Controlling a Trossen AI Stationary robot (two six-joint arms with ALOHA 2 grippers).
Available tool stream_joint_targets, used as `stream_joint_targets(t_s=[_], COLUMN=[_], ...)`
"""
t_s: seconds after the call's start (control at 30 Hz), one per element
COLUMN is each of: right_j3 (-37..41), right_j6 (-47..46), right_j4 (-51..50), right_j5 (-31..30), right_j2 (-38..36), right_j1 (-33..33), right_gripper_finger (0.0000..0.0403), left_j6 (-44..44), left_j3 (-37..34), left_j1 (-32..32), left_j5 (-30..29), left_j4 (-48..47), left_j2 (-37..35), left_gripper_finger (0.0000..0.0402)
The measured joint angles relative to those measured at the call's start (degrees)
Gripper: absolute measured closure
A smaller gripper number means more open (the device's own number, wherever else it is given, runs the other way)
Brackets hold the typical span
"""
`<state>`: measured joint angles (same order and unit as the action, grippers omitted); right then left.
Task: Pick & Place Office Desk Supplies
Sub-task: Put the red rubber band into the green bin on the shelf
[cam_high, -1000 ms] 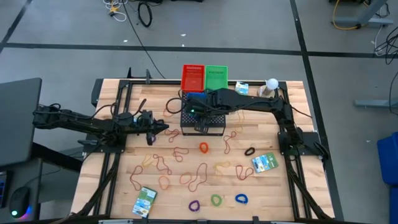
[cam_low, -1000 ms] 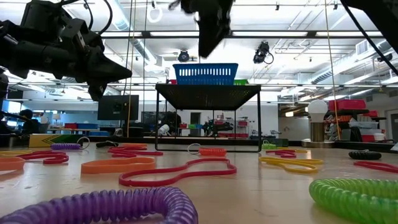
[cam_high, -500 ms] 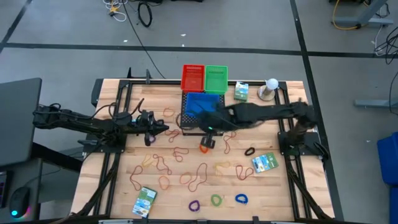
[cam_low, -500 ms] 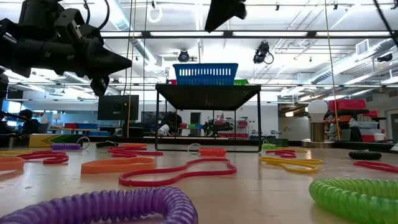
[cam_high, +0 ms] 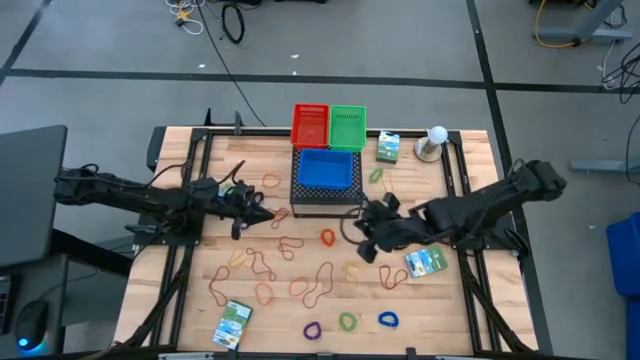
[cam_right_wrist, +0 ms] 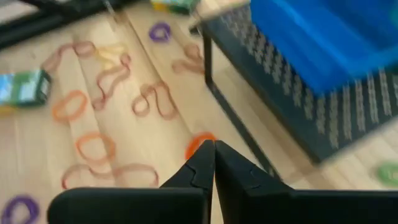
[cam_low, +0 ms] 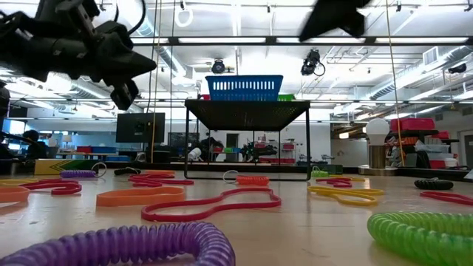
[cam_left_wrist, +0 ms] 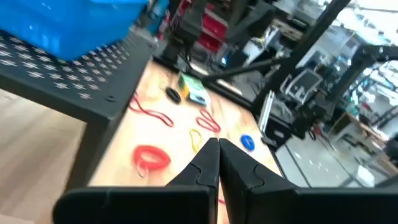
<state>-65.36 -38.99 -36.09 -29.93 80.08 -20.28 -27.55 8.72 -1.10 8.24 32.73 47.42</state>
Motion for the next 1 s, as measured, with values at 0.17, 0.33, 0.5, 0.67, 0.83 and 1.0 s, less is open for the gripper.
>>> stream_joint_targets(t_s=[0.17,0.33,0.5,0.67,0.83,1.0], right_j3=[11.41,23.08,32.27,37.56,39.65,39.69], right_j6=[1.23,4.04,5.26,8.87,12.93,15.77], right_j4=[1.29,4.08,9.32,13.72,16.00,16.05], right_j5=[2.85,4.04,4.37,3.95,3.74,3.12], right_j2=[-8.76,-20.73,-29.84,-34.23,-34.87,-34.76], right_j1=[-0.34,0.16,1.93,2.72,4.06,5.15], right_gripper_finger=[0.0396,0.0395,0.0397,0.0397,0.0393,0.0392], left_j6=[-0.52,-10.20,-18.51,-24.74,-30.22,-31.48], left_j3=[6.86,13.94,22.89,33.35,43.17,51.26], left_j1=[8.87,16.87,21.68,23.59,24.01,23.91], left_j5=[-12.27,-25.99,-31.24,-34.55,-35.20,-35.59], left_j4=[-14.19,-21.85,-27.28,-35.97,-43.56,-52.91], left_j2=[2.68,11.37,23.38,34.83,42.25,47.31], left_gripper_finger=[0.0397,0.0397,0.0396,0.0395,0.0395,0.0385])
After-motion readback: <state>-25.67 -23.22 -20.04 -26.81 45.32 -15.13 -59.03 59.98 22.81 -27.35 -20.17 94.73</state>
